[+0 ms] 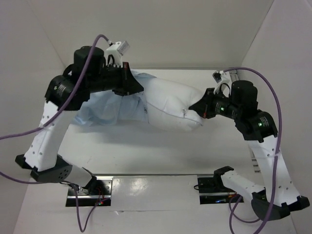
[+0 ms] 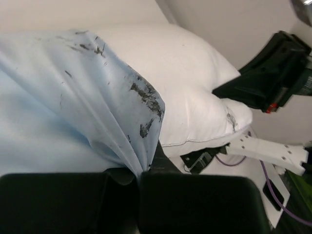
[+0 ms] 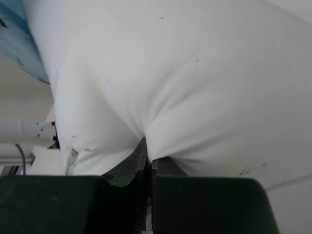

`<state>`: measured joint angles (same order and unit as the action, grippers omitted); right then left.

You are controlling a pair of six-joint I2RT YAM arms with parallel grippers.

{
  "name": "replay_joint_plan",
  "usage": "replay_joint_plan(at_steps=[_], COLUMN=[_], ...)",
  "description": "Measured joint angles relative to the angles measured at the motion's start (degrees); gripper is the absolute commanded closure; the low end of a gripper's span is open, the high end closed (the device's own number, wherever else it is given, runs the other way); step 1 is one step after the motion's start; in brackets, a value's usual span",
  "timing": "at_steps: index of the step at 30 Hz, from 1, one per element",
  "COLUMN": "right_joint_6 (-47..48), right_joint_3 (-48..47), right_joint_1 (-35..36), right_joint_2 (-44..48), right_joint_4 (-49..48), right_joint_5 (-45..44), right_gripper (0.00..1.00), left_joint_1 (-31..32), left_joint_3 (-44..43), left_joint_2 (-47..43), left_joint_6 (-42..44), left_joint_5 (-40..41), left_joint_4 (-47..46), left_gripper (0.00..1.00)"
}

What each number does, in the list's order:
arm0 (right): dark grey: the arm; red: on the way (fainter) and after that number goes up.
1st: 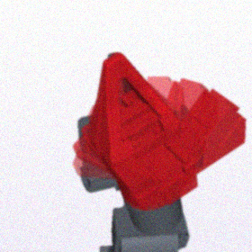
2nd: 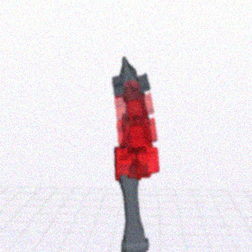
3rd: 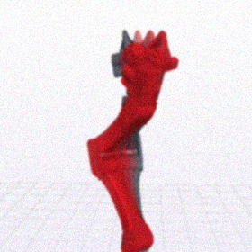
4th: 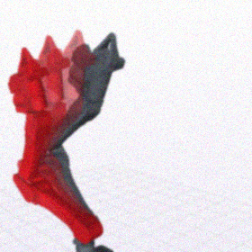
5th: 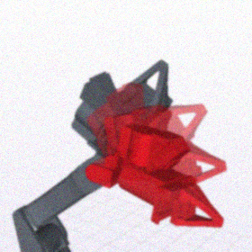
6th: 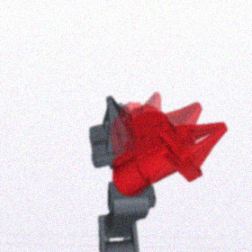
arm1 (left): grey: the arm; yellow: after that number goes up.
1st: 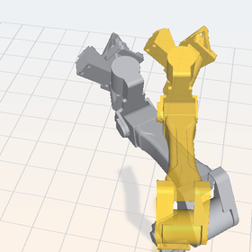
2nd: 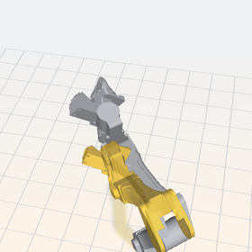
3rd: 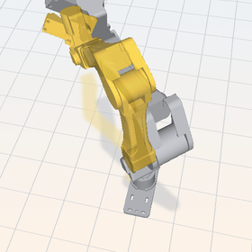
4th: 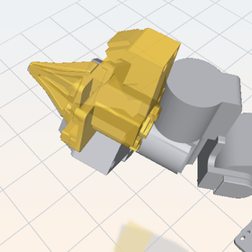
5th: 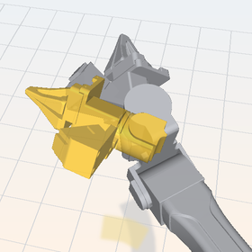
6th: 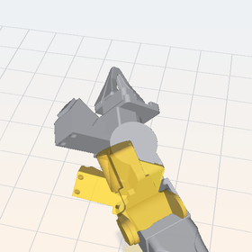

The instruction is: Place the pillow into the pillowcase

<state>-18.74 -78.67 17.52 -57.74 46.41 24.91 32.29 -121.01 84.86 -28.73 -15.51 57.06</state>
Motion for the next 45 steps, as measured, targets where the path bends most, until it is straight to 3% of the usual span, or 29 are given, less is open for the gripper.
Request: replay_joint_plan(at_steps=[4, 9, 10, 11, 12, 14, 15, 17, 19, 25, 27, 30, 32, 39, 45], right_joint_6=[1.03, -0.81, -1.09, -1.88, -2.62, -5.09, -7.04, -9.92, -12.07, -12.26, -11.76, -11.26, -10.71, -7.74, -5.31], right_joint_3=[-2.56, 0.20, 0.68, 1.64, 2.19, 3.21, 3.69, 4.09, 4.13, 3.21, 3.30, 5.25, 7.43, 9.25, 14.80], right_joint_1=[0.26, 0.28, 0.28, -0.02, -0.42, -1.86, -2.71, -4.68, -7.65, -11.43, -11.56, -12.20, -13.31, -15.72, -15.91], right_joint_2=[1.36, -4.04, -5.27, -8.13, -10.45, -17.73, -21.29, -25.59, -27.26, -27.93, -27.74, -25.81, -23.30, -19.80, -16.70], right_joint_4=[7.58, 9.40, 9.14, 8.15, 7.30, 4.00, 0.68, -6.43, -10.82, -12.13, -11.87, -11.76, -11.02, -8.70, -8.07], right_joint_5=[1.20, -3.28, -3.98, -5.49, -6.67, -9.55, -10.56, -13.62, -16.63, -25.51, -26.97, -28.65, -29.24, -25.42, -12.11], right_gripper=[1.00, 1.00, 1.00, 0.98, 0.93, 0.77, 0.50, 0.24, 0.09, 0.05, 0.02, 0.00, 0.00, 0.00, 0.00], left_joint_1=[0.57, -2.86, -3.69, -4.42, -5.07, -6.19, -6.69, -7.43, -8.17, -8.22, -7.48, -4.87, -2.34, 3.17, 3.67], left_joint_3=[-5.05, -10.16, -10.93, -11.58, -11.93, -12.76, -12.83, -12.55, -11.89, -4.98, -0.61, 5.88, 12.72, 33.48, 37.90], left_joint_2=[-1.60, 8.92, 12.09, 16.37, 21.03, 28.96, 32.22, 36.59, 37.44, 25.55, 18.88, 10.99, 6.58, 4.42, 4.39], left_joint_6=[-0.17, 0.07, 0.13, 0.50, 1.42, 2.49, 3.32, 4.68, 6.12, 7.76, 8.07, 7.91, 7.30, 4.39, 1.68], left_joint_5=[-1.55, -5.99, -6.56, -6.88, -6.84, -5.53, -4.42, -1.42, 2.10, 11.32, 15.15, 21.00, 24.76, 30.47, 36.26], left_joint_4=[3.96, 3.96, 3.63, 2.99, 1.81, -2.01, -3.45, -4.35, -4.85, -7.87, -8.57, -9.53, -10.84, -12.24, -13.38], left_gripper=[1.00, 0.97, 0.84, 0.65, 0.32, 0.14, 0.08, 0.05, 0.05, 0.38, 0.35, 0.15, 0.12, 0.13, 0.24])
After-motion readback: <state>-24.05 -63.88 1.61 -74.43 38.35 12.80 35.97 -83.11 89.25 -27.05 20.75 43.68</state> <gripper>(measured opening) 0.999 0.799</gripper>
